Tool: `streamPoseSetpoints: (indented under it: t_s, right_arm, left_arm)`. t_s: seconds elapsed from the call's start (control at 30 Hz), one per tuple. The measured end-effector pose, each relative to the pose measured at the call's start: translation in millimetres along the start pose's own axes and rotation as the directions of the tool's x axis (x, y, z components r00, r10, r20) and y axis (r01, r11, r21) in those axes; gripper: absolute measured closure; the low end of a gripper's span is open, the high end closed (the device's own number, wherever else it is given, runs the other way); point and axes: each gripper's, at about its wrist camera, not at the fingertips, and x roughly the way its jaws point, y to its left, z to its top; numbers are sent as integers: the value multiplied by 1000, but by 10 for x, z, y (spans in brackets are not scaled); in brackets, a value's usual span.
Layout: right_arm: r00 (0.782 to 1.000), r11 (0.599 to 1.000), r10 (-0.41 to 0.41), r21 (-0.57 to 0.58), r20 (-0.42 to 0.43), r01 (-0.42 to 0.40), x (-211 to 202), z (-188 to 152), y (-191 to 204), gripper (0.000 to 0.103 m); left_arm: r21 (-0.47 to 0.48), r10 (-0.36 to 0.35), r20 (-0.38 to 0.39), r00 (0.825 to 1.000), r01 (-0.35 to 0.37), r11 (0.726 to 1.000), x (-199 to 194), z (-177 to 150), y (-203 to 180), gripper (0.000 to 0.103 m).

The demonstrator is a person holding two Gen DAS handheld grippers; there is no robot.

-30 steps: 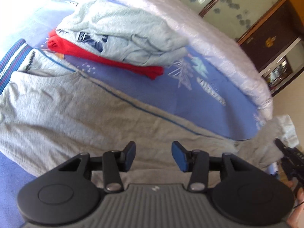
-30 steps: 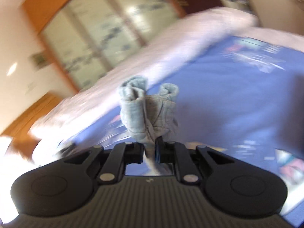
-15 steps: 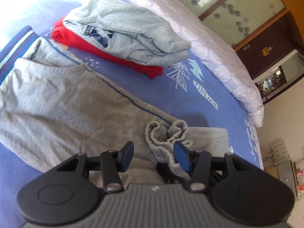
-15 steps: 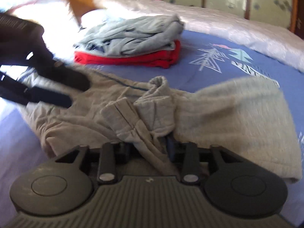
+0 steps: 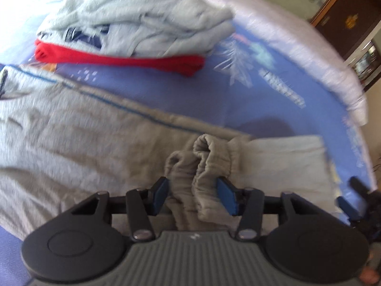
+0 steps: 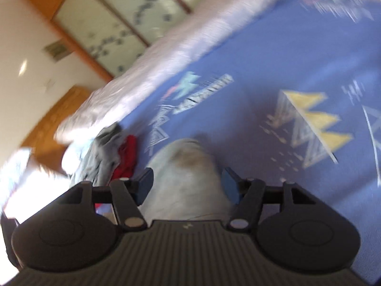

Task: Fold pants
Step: 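Grasp the cuffs with the left gripper and lay them at the waistband, then open the left gripper and withdraw from the folded sweatpants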

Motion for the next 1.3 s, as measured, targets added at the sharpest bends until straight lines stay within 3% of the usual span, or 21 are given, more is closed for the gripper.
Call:
streamPoseSetpoints:
  t_s: [0.1,0.2,0.27,0.37,0.5,0.6,0.73,0.9,0.97,1.03,1.1,1.17,1.2,1.23,1.3]
  right_arm:
    - [997,989,19,145,-71,-9,156,-78,-281,34]
    - [989,984,75,172,-130,-52,361,-264,-253,38]
    - [985,992,64,122,-162,-44,400,-329,-89,74]
    - [989,996,23,90,-148,-10,338,-318,45,80]
    - [996,999,17,28,-93,-14,12,-303,256,82]
    - [999,999,28,-24,-30,-28,-285,-253,398,82]
    - [1000,1000,6,11,28,-7,-800,-219,365,82]
    - [994,994,-72,93,77,65,-1293,-368,98,82]
    - [988,984,-125,139,88,112,-1415,-468,-101,82]
    - [985,965,-166,215,46,152,-1387,-597,-389,82]
    - [982,929,-189,323,1,179,-1274,-701,-741,81]
    - [985,864,-168,475,-42,168,-1176,-808,-1124,79]
    - [993,829,-113,549,-12,101,-1183,-853,-1260,79]
    - [995,820,-95,566,-12,85,-1191,-853,-1298,78]
    - [993,852,-111,513,-25,108,-1213,-803,-1218,69]
  left_arm:
    - [70,21,43,999,-24,997,29,-78,-52,52]
    - [105,54,56,997,-60,993,54,-108,-132,51]
    - [119,55,60,997,-62,991,70,-105,-132,50]
    - [127,37,46,998,-43,991,61,-72,-92,51]
    - [80,-33,-9,999,34,996,-54,-64,-83,59]
    - [70,-99,-45,994,102,992,-181,-140,-195,60]
    - [151,-134,-78,988,145,978,-269,-313,-508,60]
    - [235,-127,-152,980,161,959,-111,-651,-913,59]
    - [299,-96,-127,987,130,945,-58,-822,-1046,55]
    - [447,-40,-28,999,48,893,-38,-1003,-1215,46]
    - [508,5,43,999,-26,861,-53,-1136,-1308,37]
    - [507,21,34,999,-35,861,-70,-1121,-1320,34]
    - [503,25,23,999,-33,864,-103,-1118,-1321,32]
    - [500,31,16,999,-35,865,-98,-1094,-1331,30]
    - [494,45,17,999,-47,868,-152,-1079,-1318,30]
